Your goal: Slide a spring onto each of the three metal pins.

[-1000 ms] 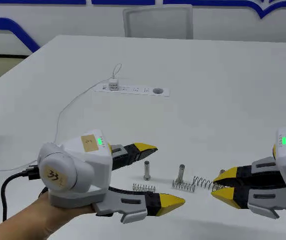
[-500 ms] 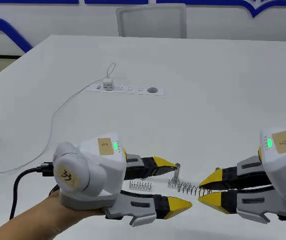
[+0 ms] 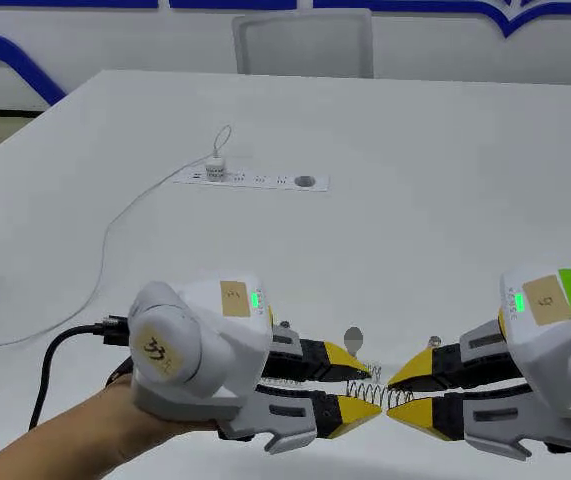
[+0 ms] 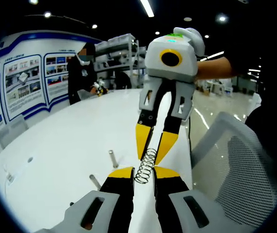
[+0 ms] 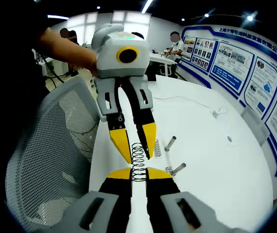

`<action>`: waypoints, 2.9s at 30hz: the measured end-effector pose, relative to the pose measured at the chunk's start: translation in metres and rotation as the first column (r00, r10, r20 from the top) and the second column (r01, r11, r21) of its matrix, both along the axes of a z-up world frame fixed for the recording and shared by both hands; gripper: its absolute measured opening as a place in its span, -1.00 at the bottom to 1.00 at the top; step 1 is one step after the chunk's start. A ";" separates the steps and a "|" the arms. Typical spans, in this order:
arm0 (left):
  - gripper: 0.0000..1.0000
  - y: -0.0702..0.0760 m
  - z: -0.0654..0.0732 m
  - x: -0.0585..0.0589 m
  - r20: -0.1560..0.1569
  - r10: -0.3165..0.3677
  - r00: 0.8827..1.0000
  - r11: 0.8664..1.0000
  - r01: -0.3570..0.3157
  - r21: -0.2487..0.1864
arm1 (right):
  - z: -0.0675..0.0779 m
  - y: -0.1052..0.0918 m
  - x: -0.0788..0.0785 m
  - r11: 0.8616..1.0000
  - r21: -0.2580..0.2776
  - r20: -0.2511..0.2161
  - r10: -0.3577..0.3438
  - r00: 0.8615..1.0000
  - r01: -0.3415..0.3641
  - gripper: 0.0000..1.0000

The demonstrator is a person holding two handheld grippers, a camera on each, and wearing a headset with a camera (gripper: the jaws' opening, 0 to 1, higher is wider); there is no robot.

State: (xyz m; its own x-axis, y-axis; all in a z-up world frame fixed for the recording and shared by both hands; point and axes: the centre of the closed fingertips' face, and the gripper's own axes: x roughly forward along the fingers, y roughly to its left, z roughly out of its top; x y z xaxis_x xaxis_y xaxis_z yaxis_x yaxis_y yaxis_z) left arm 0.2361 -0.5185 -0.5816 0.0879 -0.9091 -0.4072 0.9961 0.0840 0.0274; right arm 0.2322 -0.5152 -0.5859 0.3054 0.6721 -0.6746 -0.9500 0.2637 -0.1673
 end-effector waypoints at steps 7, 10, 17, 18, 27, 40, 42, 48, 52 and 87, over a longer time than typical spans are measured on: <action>-0.73 0.003 -0.003 -0.001 0.067 -0.023 0.997 0.999 0.021 0.028 | 0.003 0.003 -0.002 1.000 0.003 0.001 0.018 1.000 -0.018 -0.80; -0.78 0.002 -0.001 -0.003 0.175 -0.080 0.981 0.996 0.073 0.044 | 0.004 0.003 -0.002 1.000 0.000 0.005 0.031 0.999 -0.031 -0.80; -0.82 0.004 -0.001 -0.002 0.183 -0.072 0.980 0.997 0.063 0.051 | 0.006 0.004 -0.001 0.999 -0.003 0.032 0.053 0.998 -0.053 -0.78; -0.82 0.004 -0.001 -0.001 0.178 -0.070 0.981 0.997 0.062 0.048 | 0.007 0.004 -0.001 0.999 0.000 0.038 0.053 0.998 -0.053 -0.78; -0.82 0.005 0.004 -0.003 0.131 -0.071 0.989 0.997 0.070 0.012 | 0.006 0.001 -0.001 0.999 0.042 0.007 0.028 1.000 -0.028 -0.64; -0.82 0.009 0.008 -0.003 0.099 -0.065 0.993 0.996 0.070 -0.049 | 0.017 0.005 -0.001 0.967 0.250 -0.113 -0.032 0.993 0.060 -0.78; -0.81 0.010 0.013 -0.002 0.074 -0.049 0.996 0.995 0.055 -0.082 | 0.022 0.006 -0.001 0.953 0.294 -0.125 -0.034 0.992 0.070 -0.78; -0.81 0.010 0.018 -0.003 0.076 -0.043 0.996 0.994 0.050 -0.096 | 0.039 0.013 -0.002 0.923 0.378 -0.134 -0.025 0.991 0.074 -0.78; -0.81 0.010 0.018 -0.001 0.080 -0.029 0.996 0.995 0.036 -0.094 | 0.044 0.016 0.001 0.906 0.413 -0.146 -0.036 0.989 0.094 -0.78; -0.46 0.021 0.016 0.018 0.039 0.088 0.995 0.990 -0.083 -0.111 | 0.066 0.023 0.022 0.888 0.438 -0.084 -0.116 0.990 0.141 -0.80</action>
